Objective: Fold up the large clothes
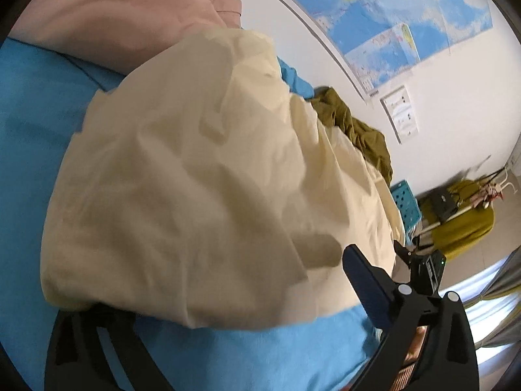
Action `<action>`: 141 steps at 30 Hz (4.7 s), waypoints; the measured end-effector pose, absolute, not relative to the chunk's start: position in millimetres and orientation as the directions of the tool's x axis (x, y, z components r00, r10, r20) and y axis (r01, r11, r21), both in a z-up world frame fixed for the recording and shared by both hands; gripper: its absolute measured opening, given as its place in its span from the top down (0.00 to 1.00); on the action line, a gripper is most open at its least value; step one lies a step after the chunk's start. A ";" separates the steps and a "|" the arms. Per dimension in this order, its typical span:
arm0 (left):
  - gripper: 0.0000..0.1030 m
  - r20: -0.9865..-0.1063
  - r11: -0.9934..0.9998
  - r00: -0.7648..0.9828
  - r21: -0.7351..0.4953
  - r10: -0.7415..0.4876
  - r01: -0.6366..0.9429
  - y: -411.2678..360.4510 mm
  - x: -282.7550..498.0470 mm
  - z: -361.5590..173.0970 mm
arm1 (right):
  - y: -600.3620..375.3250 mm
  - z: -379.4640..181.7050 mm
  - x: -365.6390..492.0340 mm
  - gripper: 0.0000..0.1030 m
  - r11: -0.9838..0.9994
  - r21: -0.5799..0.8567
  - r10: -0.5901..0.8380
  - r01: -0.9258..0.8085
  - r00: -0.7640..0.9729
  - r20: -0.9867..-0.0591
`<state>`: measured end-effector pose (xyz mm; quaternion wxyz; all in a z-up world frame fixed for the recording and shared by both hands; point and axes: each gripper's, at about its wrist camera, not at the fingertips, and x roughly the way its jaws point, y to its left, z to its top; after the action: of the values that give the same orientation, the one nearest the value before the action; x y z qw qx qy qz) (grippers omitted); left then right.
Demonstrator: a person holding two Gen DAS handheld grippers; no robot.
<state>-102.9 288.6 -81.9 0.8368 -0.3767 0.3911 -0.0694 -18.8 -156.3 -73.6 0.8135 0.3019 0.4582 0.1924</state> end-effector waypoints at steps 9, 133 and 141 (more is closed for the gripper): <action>0.19 -0.616 0.707 0.699 -0.671 -0.365 -0.223 289.5 -88.7 -80.5 | -138.3 -76.9 2.6 0.11 0.723 0.684 0.636 -0.101 0.486 -0.600; 0.33 -0.574 0.829 0.729 -0.145 0.373 -0.539 556.1 -118.4 11.3 | 227.4 -66.7 96.6 0.72 0.531 0.723 0.804 -0.443 -0.006 -0.594; 0.32 -0.599 0.875 0.738 -0.124 0.311 -0.469 517.1 -92.4 -7.5 | 202.9 14.9 55.2 0.46 0.568 0.480 0.787 -0.669 0.269 -0.556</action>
<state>-92.4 517.1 -7.5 0.9224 -0.1344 0.2942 0.2113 55.2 202.9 14.9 0.7931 0.0749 0.3936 0.4587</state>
